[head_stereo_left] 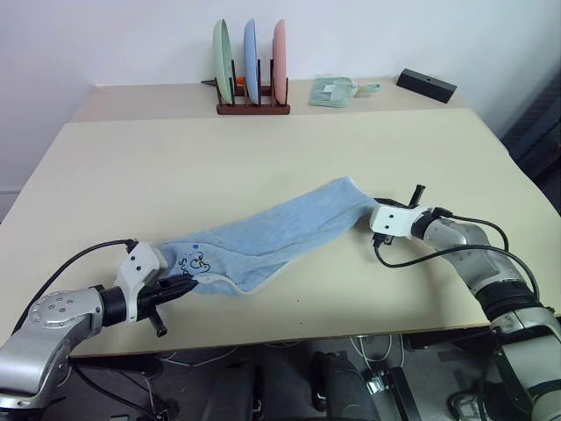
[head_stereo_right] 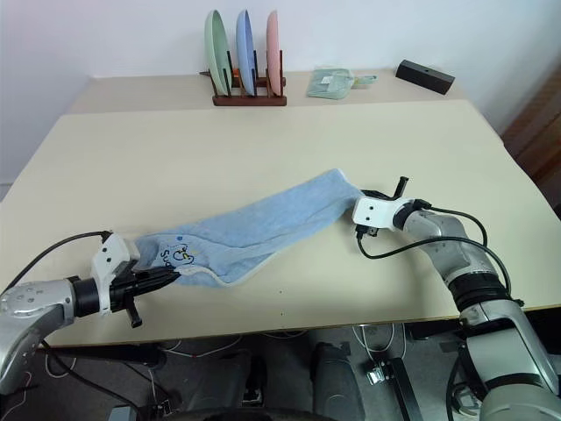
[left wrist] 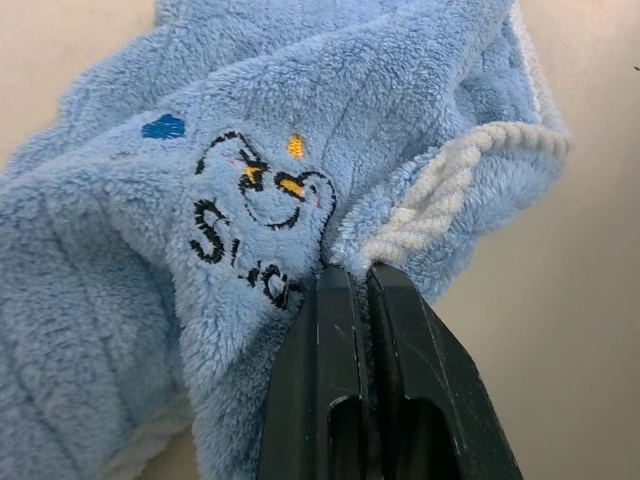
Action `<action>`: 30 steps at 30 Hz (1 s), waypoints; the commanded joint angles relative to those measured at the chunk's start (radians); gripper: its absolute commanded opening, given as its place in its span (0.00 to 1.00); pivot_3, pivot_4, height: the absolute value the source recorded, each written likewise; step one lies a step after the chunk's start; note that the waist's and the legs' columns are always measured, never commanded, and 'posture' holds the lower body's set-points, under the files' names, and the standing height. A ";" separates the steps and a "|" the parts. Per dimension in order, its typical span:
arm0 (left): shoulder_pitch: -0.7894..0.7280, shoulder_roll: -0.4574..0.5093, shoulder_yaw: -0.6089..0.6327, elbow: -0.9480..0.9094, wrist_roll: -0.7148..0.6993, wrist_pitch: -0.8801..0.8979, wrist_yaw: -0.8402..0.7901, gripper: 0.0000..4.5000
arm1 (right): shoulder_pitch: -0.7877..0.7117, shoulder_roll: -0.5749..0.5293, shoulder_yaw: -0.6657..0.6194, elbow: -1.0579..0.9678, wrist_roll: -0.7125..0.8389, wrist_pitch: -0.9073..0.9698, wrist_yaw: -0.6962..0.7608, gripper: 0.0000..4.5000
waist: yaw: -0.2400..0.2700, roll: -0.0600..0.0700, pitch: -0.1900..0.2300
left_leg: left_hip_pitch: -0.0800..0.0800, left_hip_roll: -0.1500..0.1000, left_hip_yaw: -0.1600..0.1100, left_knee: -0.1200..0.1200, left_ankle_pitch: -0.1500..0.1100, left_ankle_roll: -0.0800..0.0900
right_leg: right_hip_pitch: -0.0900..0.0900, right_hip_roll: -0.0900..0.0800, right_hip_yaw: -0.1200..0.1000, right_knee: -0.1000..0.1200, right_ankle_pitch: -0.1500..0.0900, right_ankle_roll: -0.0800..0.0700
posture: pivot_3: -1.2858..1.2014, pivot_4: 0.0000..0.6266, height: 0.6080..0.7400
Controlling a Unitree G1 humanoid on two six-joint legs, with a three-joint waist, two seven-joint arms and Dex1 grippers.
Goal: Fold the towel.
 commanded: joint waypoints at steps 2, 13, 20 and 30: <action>-0.008 0.000 0.002 -0.013 0.003 -0.021 -0.001 0.00 | 0.004 -0.044 -0.029 -0.048 0.021 -0.048 0.025 0.01 | 0.003 0.000 0.000 | 0.000 0.000 0.000 0.000 0.000 0.000 | 0.000 0.000 0.000 0.000 0.000 0.000 | 0.52 0.24 0.98; -0.627 -0.103 -0.051 0.386 0.204 -0.261 0.222 0.00 | -0.235 -0.140 -0.129 0.038 0.085 0.023 0.067 0.01 | 0.008 0.001 0.003 | -0.001 0.000 -0.001 0.001 -0.002 0.005 | 0.000 0.001 -0.001 0.000 0.000 0.000 | 0.52 0.24 0.98; -1.138 -0.177 -0.013 0.835 0.314 -0.517 0.453 0.00 | -0.542 -0.135 -0.098 0.233 -0.009 0.033 -0.071 0.01 | -0.004 -0.001 0.002 | -0.001 -0.001 0.003 -0.009 0.002 -0.002 | -0.003 0.000 -0.001 -0.003 0.004 0.007 | 0.52 0.24 0.98; -0.684 -0.049 0.022 0.510 0.168 -0.378 0.149 0.00 | -0.203 -0.229 -0.131 -0.127 0.314 0.071 0.455 0.01 | -0.003 0.000 0.003 | -0.005 0.000 0.011 -0.013 0.002 -0.002 | -0.010 -0.001 -0.003 -0.004 0.002 0.011 | 0.52 0.24 0.98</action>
